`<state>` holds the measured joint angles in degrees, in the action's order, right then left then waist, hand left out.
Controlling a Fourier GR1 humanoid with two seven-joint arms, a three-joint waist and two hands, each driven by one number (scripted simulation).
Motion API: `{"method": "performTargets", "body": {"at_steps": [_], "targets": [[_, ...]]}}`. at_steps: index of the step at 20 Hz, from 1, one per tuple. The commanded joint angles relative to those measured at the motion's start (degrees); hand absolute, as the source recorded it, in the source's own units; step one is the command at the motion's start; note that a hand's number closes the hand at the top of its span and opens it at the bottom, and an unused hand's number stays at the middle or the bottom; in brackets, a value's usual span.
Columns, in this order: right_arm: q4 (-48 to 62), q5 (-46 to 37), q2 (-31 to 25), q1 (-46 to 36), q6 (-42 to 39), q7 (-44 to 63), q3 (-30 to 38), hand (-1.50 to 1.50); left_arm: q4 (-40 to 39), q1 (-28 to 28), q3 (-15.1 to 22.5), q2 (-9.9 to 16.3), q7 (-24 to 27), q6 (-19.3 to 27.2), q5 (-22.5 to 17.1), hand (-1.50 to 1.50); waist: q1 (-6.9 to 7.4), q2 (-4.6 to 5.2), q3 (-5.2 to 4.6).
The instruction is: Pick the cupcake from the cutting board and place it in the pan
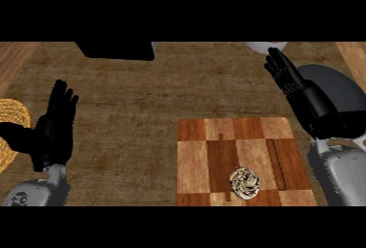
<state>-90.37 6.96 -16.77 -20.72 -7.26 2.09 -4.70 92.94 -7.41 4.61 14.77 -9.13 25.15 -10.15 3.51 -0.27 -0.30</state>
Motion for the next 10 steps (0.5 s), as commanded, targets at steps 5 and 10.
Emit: {"method": "performTargets", "body": {"at_steps": [5, 10], "targets": [[1.3, -18.2, 0.8, -6.5, 2.2, 4.5, -14.5, 1.5, 0.2, 2.2, 8.3, -0.4, -1.9, -13.0, -4.5, 0.0, -2.23, 0.37, 0.08], [-1.4, -40.7, -4.6, -2.2, 15.0, 1.0, -19.9, -1.5, -0.4, 3.4, 10.0, -2.1, -3.5, -16.4, -8.1, 0.0, -4.13, 0.05, 0.24]]}}
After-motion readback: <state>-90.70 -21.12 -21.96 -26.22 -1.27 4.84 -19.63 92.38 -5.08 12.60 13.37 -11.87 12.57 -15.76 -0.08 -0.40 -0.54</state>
